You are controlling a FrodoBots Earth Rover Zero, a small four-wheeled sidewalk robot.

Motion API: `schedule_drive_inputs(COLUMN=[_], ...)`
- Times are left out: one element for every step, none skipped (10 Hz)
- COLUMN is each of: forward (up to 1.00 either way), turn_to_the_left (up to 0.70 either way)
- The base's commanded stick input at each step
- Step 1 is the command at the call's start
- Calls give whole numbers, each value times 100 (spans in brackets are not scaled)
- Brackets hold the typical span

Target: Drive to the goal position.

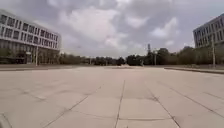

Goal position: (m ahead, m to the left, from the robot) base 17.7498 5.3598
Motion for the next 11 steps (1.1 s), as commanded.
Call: schedule_drive_inputs(forward=[50,50,50,50,50,50,50,50,50,50,50], turn_to_the_left=[-2,-2,-2,-2,-2,-2,-2,-2,-2,-2,-2])
